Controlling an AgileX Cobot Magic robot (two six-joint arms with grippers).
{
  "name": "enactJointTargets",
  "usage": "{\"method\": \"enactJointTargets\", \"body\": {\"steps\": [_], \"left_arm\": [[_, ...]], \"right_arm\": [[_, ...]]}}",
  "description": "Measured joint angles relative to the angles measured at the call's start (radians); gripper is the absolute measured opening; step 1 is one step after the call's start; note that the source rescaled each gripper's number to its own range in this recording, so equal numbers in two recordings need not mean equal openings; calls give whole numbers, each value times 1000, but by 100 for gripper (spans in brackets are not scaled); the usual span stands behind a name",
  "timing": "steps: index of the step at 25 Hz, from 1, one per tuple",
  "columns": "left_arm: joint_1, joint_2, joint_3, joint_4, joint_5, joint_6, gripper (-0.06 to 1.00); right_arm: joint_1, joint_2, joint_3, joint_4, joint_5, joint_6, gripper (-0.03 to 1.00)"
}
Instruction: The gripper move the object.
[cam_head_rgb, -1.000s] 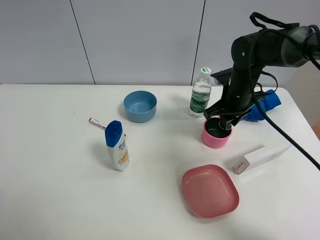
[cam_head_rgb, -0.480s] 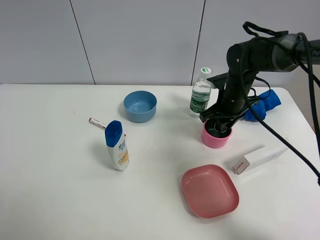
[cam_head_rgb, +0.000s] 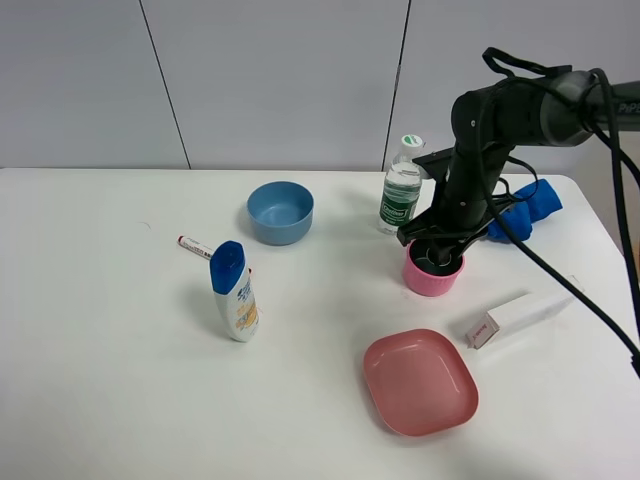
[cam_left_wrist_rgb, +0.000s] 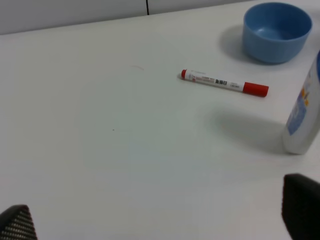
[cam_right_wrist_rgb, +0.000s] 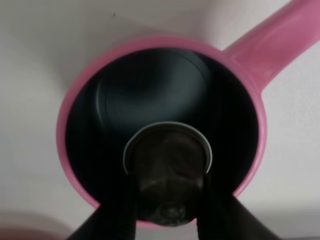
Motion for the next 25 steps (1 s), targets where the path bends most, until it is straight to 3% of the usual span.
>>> {"method": "enactJointTargets", "body": {"steps": [5, 12, 18, 25], "left_arm": [[0, 0, 0, 0, 0, 0, 100], [0, 0, 0, 0, 0, 0, 100], [0, 0, 0, 0, 0, 0, 100], [0, 0, 0, 0, 0, 0, 100]], "right_arm": [[0, 0, 0, -3, -18, 0, 24], [0, 0, 0, -4, -25, 0, 35], [0, -16, 0, -13, -25, 0, 73], [0, -126, 0, -61, -49, 0, 85]]}}
